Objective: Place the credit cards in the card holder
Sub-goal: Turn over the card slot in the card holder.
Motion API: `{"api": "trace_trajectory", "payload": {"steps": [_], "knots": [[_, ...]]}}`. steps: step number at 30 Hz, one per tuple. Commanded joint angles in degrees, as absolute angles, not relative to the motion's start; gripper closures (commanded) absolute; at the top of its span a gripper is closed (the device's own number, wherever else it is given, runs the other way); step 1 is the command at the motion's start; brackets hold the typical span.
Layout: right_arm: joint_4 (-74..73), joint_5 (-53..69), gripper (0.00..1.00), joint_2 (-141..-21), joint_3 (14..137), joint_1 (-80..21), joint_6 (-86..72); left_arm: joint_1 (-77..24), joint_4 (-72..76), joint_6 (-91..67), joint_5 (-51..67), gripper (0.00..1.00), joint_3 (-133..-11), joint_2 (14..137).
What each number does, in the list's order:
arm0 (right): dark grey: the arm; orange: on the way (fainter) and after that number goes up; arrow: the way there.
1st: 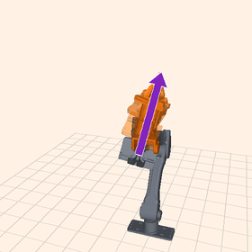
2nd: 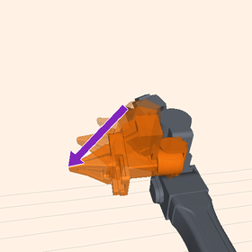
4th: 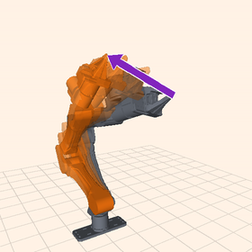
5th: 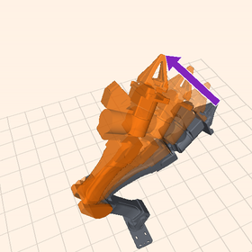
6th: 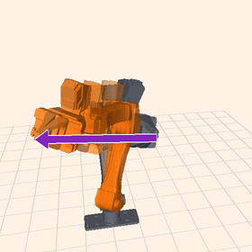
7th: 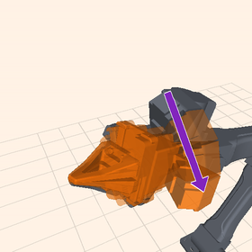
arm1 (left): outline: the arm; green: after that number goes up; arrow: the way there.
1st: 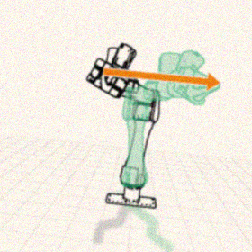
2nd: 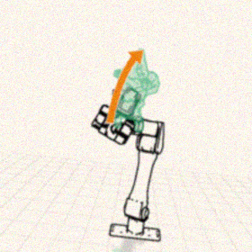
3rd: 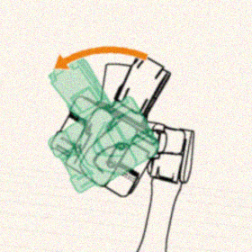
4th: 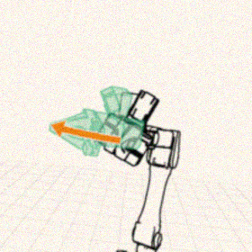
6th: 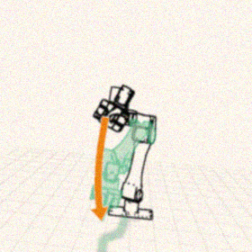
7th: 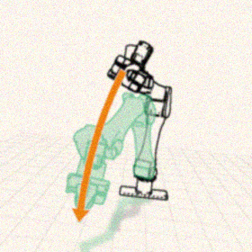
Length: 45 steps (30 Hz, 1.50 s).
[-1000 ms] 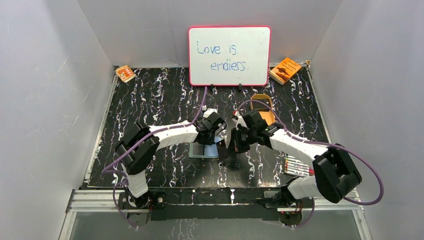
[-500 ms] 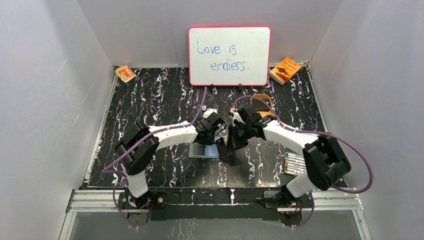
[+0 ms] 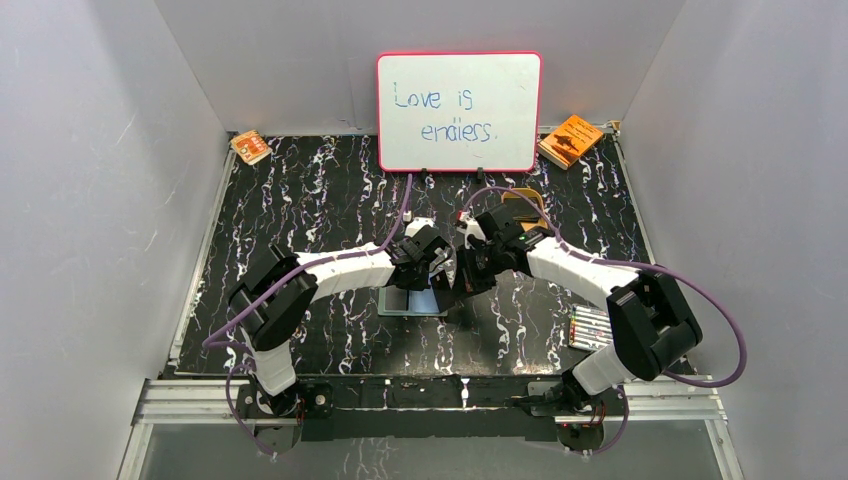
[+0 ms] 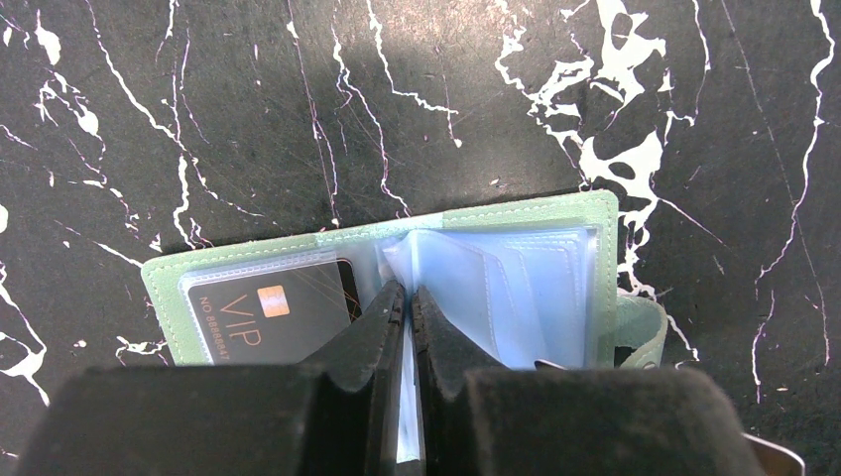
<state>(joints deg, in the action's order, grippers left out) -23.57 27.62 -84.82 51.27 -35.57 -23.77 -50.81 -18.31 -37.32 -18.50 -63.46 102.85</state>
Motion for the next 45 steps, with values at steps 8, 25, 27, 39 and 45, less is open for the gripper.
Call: {"api": "trace_trajectory", "payload": {"steps": [8,25,27,39,45], "knots": [[-25.31,29.53,1.0,-87.76,55.52,-35.31,-20.93,-50.67,-25.01,-37.09,-19.6,0.96,-61.2,102.59],[-25.4,31.54,1.0,-91.58,56.8,-35.24,-19.56,-50.65,-24.97,-37.0,-19.6,0.96,-61.08,101.85],[-25.61,32.4,1.0,-92.37,57.35,-35.24,-19.07,-50.65,-24.98,-37.0,-19.6,0.96,-61.27,101.86],[-23.32,37.79,1.0,-95.15,57.25,-35.25,-19.18,-50.65,-27.01,-36.65,-20.54,0.75,-63.63,99.56],[-20.37,39.83,1.0,-97.24,56.51,-35.44,-20.5,-50.64,-28.13,-36.33,-20.61,0.63,-64.89,96.72]]}}
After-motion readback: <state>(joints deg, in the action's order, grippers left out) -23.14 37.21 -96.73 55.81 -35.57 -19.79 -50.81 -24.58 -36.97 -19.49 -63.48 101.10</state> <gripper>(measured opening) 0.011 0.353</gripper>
